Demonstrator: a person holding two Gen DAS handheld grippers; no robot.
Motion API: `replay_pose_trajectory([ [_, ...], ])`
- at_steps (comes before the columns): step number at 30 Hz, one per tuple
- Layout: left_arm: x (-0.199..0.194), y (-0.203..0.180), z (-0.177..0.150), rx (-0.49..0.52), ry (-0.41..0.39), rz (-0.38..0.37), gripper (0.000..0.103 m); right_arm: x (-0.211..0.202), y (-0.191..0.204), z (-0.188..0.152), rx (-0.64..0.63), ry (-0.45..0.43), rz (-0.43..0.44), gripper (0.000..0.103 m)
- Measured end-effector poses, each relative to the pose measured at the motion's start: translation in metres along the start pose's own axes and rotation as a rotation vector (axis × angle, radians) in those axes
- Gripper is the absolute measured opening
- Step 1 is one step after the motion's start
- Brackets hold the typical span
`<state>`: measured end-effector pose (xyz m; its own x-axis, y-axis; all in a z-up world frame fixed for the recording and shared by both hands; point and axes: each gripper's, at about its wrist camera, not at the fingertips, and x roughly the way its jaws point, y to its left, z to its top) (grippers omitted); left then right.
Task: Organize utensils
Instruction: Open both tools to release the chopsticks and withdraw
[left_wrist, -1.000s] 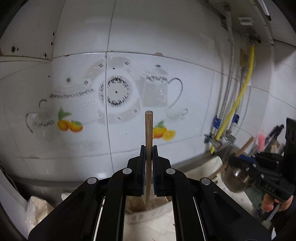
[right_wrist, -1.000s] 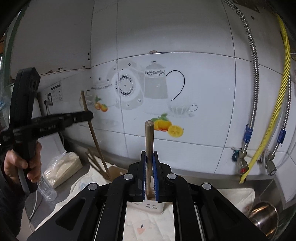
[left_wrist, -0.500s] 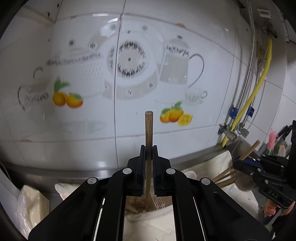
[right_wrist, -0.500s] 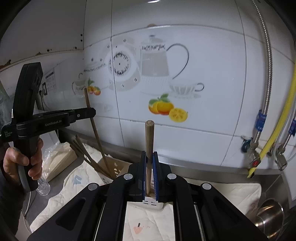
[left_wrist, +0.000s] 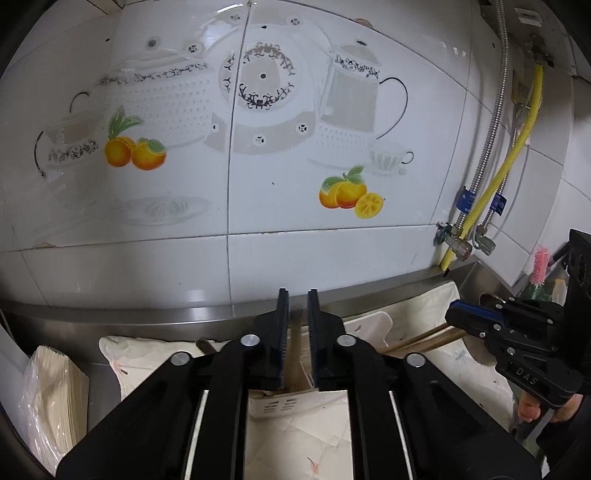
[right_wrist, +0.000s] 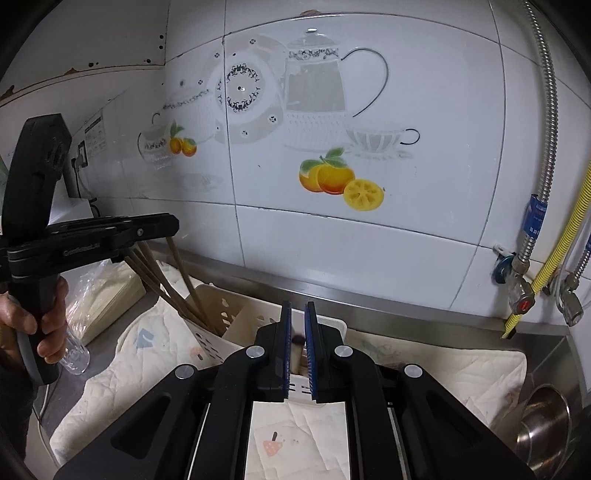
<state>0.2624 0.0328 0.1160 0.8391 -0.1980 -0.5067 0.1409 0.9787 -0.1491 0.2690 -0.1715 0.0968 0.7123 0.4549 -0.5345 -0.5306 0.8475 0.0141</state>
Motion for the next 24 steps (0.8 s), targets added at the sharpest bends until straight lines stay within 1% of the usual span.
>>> replay_pose_trajectory([
  [1,-0.002,0.000,-0.001,-0.001,-0.004,0.001,0.020,-0.001,0.000,0.000,0.000,-0.002,-0.002,0.008],
  [2,-0.003,0.000,-0.001,-0.002,-0.006,0.004,0.029,-0.002,0.000,0.000,0.000,-0.005,-0.003,0.008],
  [3,-0.006,-0.001,-0.003,-0.004,-0.012,0.007,0.035,-0.003,0.000,0.000,0.000,-0.007,-0.003,0.008],
  [4,-0.008,-0.001,-0.003,-0.004,-0.016,0.005,0.037,-0.005,0.000,0.000,-0.001,-0.010,-0.005,0.009],
  [6,-0.014,-0.003,-0.004,-0.001,-0.028,0.010,0.042,-0.008,0.000,0.000,-0.002,-0.016,-0.011,0.016],
  [7,-0.018,-0.003,-0.005,-0.003,-0.033,0.009,0.048,-0.011,0.000,-0.001,-0.001,-0.020,-0.012,0.017],
  [8,-0.021,-0.004,-0.006,-0.003,-0.038,0.007,0.050,-0.013,0.000,-0.001,0.001,-0.024,-0.013,0.019],
  [10,-0.028,-0.006,-0.009,0.004,-0.047,0.008,0.052,-0.017,0.000,-0.002,0.001,-0.029,-0.014,0.023],
  [12,-0.035,-0.008,-0.014,0.006,-0.055,0.011,0.062,-0.022,0.001,-0.003,-0.001,-0.038,-0.020,0.031],
  [16,-0.046,-0.011,-0.024,0.010,-0.065,0.018,0.072,-0.035,0.003,-0.007,0.002,-0.060,-0.021,0.038],
  [18,-0.053,-0.011,-0.031,0.005,-0.073,0.029,0.084,-0.042,0.005,-0.010,0.002,-0.069,-0.024,0.044],
  [19,-0.056,-0.011,-0.034,0.005,-0.077,0.033,0.086,-0.046,0.007,-0.013,-0.001,-0.075,-0.026,0.045],
  [21,-0.062,-0.011,-0.041,0.002,-0.085,0.042,0.092,-0.050,0.010,-0.016,-0.003,-0.081,-0.029,0.053],
  [24,-0.070,-0.012,-0.052,0.001,-0.094,0.066,0.097,-0.058,0.015,-0.024,-0.011,-0.089,-0.034,0.059],
])
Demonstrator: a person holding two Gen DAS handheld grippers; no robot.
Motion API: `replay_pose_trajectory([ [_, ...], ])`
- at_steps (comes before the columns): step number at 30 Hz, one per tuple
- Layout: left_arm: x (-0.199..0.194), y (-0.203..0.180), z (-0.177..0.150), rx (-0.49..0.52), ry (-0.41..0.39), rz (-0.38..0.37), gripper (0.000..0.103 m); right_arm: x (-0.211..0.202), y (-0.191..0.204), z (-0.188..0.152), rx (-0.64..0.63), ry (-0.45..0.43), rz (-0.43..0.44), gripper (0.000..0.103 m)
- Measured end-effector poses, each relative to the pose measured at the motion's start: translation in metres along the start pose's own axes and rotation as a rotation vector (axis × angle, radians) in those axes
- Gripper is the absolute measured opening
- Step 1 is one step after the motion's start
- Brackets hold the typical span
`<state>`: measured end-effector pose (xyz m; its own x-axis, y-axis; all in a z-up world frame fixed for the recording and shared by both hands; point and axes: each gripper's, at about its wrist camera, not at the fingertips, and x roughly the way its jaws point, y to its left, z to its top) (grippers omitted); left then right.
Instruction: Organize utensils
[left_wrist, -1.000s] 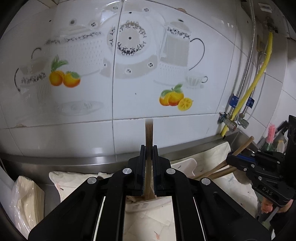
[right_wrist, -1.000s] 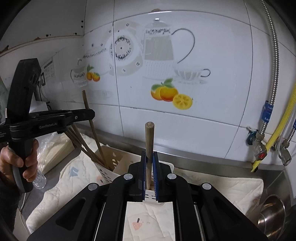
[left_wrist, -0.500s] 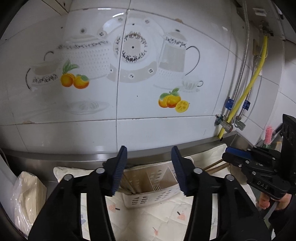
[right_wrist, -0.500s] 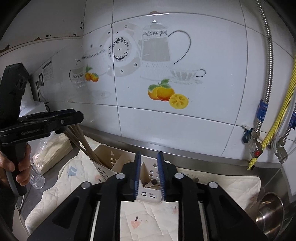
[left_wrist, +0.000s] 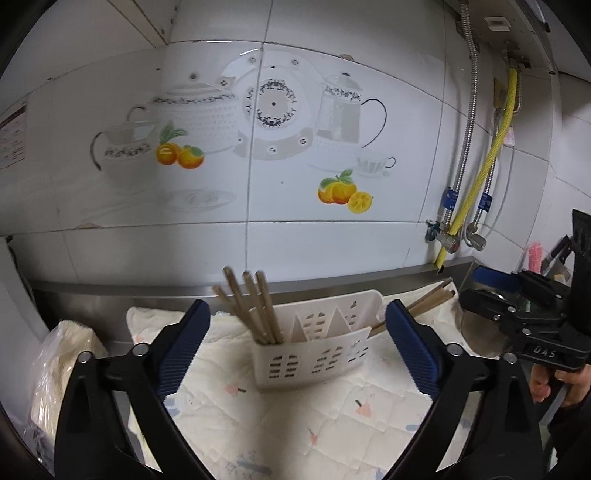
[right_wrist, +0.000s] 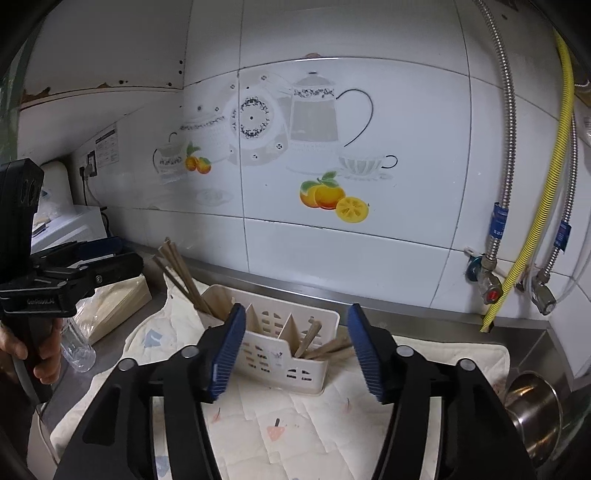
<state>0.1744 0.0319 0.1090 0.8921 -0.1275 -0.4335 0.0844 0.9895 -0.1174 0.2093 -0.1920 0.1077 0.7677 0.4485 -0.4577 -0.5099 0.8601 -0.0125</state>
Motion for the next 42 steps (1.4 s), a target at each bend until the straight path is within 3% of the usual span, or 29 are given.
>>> replay_pose_trajectory([
  [14,-0.024,-0.003,-0.043,0.003,0.013,0.051,0.098,-0.021,0.020,-0.036,-0.014,-0.005,-0.023,0.083],
  [26,-0.044,-0.010,-0.076,0.016,0.006,0.073,0.098,-0.030,0.031,-0.075,-0.009,0.021,-0.055,0.090],
  [42,-0.062,-0.001,-0.111,-0.041,0.042,0.068,0.098,-0.045,0.038,-0.108,0.019,0.039,-0.102,0.093],
])
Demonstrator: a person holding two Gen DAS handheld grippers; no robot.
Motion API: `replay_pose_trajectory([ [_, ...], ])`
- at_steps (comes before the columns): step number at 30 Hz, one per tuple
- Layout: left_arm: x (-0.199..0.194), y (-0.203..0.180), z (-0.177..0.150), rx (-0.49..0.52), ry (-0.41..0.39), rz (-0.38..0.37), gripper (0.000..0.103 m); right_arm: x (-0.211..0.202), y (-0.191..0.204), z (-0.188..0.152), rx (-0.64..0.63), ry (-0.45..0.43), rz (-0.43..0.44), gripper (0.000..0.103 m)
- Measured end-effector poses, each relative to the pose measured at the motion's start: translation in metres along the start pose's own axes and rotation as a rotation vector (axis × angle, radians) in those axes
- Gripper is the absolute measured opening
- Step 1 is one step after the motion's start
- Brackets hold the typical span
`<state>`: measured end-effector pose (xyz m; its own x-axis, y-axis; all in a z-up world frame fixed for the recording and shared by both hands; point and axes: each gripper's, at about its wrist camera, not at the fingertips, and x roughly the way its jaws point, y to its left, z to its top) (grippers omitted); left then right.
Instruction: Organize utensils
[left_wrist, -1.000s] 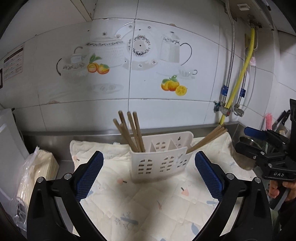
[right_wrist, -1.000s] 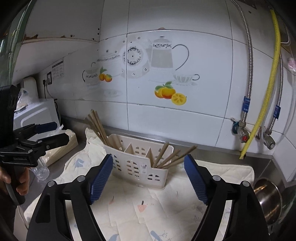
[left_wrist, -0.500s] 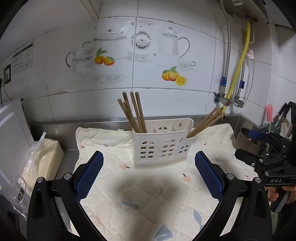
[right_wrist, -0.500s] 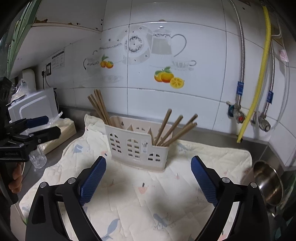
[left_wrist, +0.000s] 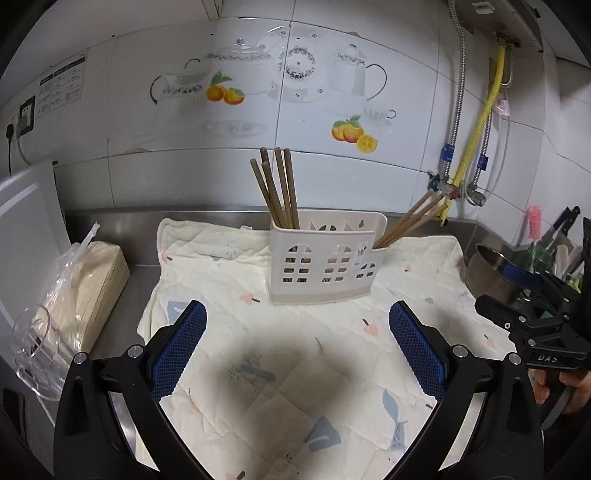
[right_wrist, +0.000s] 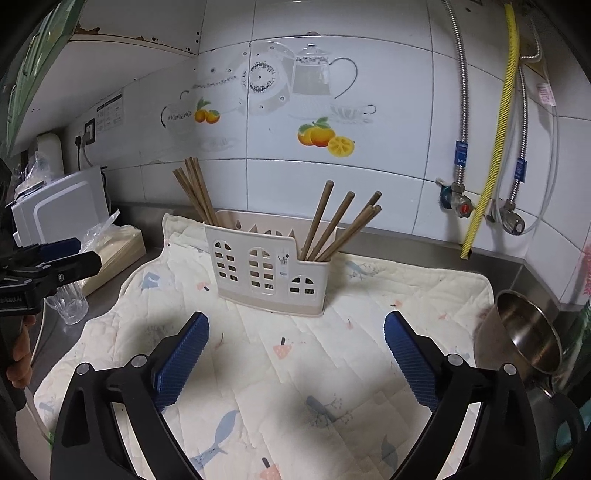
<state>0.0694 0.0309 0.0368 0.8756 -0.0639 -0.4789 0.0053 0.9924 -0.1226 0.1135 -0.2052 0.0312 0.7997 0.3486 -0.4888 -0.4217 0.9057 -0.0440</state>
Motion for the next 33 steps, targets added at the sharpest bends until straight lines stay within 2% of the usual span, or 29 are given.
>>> replay_pose_trajectory([
  [11,-0.002,-0.010,-0.020,0.063,0.021,0.028,0.098,-0.002,-0.002,-0.017,0.056,0.036,0.010,0.093],
  [33,0.000,-0.014,-0.026,0.074,0.036,0.029,0.098,-0.005,0.001,-0.019,0.053,0.039,0.012,0.094],
])
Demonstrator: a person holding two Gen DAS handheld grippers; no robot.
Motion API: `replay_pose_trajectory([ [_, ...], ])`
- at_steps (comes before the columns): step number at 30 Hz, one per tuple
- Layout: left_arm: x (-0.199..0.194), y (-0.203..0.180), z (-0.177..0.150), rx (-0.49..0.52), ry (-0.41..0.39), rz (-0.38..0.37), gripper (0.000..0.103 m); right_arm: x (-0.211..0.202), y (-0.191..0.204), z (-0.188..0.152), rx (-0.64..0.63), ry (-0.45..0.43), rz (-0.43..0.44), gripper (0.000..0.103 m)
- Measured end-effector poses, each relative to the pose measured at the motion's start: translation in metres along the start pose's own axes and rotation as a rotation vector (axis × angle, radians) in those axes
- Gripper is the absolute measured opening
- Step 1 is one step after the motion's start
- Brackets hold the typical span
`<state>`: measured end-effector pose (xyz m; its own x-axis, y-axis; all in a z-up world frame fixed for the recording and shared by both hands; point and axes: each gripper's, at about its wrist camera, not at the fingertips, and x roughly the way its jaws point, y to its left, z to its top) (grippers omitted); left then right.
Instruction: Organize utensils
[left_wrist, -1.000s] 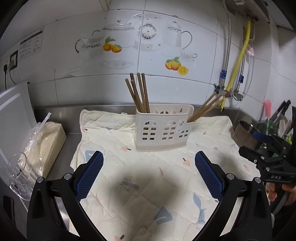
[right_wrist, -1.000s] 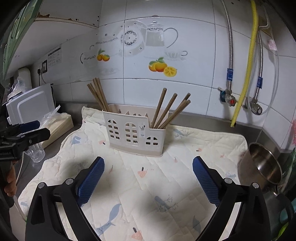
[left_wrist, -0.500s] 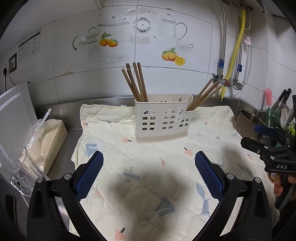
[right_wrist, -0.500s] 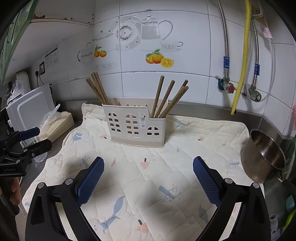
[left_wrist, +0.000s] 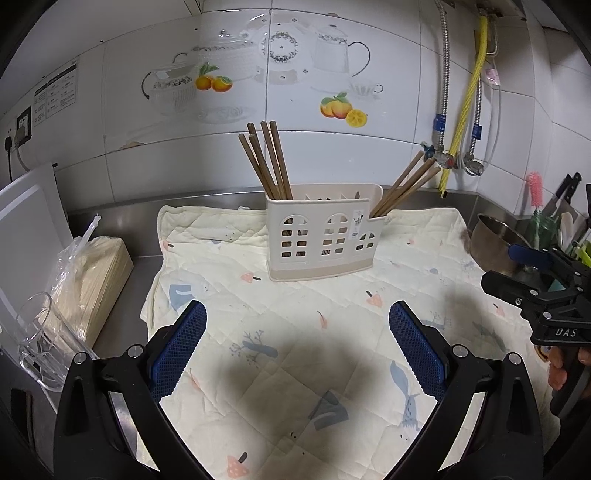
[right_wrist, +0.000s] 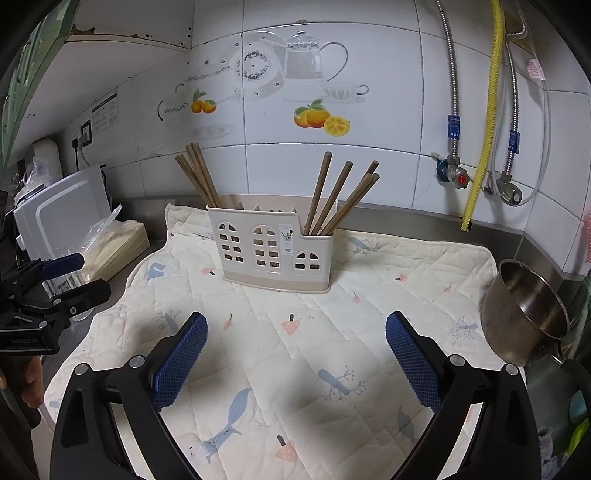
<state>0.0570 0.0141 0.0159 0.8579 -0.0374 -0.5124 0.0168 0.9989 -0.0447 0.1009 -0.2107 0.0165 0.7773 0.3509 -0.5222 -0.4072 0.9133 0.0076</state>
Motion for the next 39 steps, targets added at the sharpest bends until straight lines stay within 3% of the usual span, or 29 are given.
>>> replay_pose_trajectory([
  [39,0.0043,-0.0064,-0.0018,0.016,0.017,-0.004,0.098,0.0037,0.0041,-0.0039,-0.005,0.012,0.021,0.095],
])
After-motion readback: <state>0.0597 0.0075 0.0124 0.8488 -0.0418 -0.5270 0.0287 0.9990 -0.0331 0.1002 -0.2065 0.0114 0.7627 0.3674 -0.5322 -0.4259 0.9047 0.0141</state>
